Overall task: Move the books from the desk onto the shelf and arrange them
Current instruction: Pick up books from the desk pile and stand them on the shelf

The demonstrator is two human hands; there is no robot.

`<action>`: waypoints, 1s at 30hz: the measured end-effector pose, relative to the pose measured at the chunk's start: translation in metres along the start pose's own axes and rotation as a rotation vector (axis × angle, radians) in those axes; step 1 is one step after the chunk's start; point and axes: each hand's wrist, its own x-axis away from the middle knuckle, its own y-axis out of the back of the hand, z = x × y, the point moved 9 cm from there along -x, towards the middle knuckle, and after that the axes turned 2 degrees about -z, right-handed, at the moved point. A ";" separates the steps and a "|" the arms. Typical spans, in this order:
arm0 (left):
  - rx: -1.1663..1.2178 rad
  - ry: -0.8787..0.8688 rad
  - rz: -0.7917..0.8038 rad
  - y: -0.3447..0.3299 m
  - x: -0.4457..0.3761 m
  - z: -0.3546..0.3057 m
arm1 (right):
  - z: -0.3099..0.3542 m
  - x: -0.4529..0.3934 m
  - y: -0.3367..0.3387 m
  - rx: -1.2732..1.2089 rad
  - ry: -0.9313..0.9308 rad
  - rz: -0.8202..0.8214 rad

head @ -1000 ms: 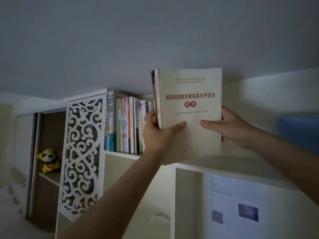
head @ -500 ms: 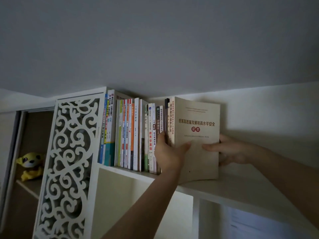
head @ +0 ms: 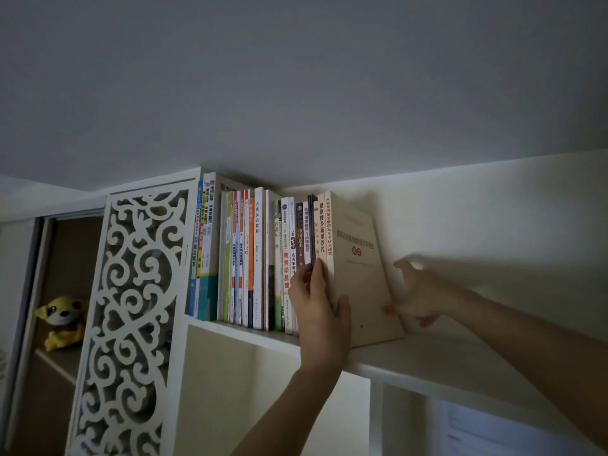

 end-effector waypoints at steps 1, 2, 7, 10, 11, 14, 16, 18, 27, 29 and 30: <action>-0.007 -0.003 -0.014 -0.001 0.000 -0.001 | 0.004 0.006 -0.013 -0.094 -0.011 0.103; -0.018 -0.003 -0.018 -0.004 0.001 -0.001 | 0.008 0.010 -0.025 -0.190 -0.009 0.219; 0.063 -0.051 0.092 -0.013 0.001 0.003 | 0.034 0.031 -0.047 -0.401 0.046 0.486; 0.125 -0.068 0.195 -0.021 -0.001 0.004 | 0.028 0.016 -0.059 -0.445 0.066 0.415; 0.082 -0.069 0.233 -0.025 -0.001 0.005 | 0.027 0.013 -0.063 -0.479 0.091 0.387; -0.165 -0.122 0.301 -0.033 -0.005 0.006 | 0.023 0.005 -0.065 -0.514 0.156 0.351; -0.212 -0.128 0.343 -0.027 -0.008 0.007 | 0.025 0.005 -0.064 -0.481 0.153 0.350; -0.167 -0.131 0.369 -0.018 -0.008 0.009 | 0.032 0.006 -0.064 -0.467 0.152 0.356; -0.251 -0.236 0.396 -0.004 -0.011 0.020 | 0.059 0.013 -0.054 -0.310 0.360 0.229; -0.184 -0.239 0.441 0.003 -0.010 0.024 | 0.058 0.016 -0.053 -0.280 0.356 0.197; -0.177 -0.244 0.462 0.005 -0.009 0.027 | 0.055 0.016 -0.054 -0.255 0.358 0.189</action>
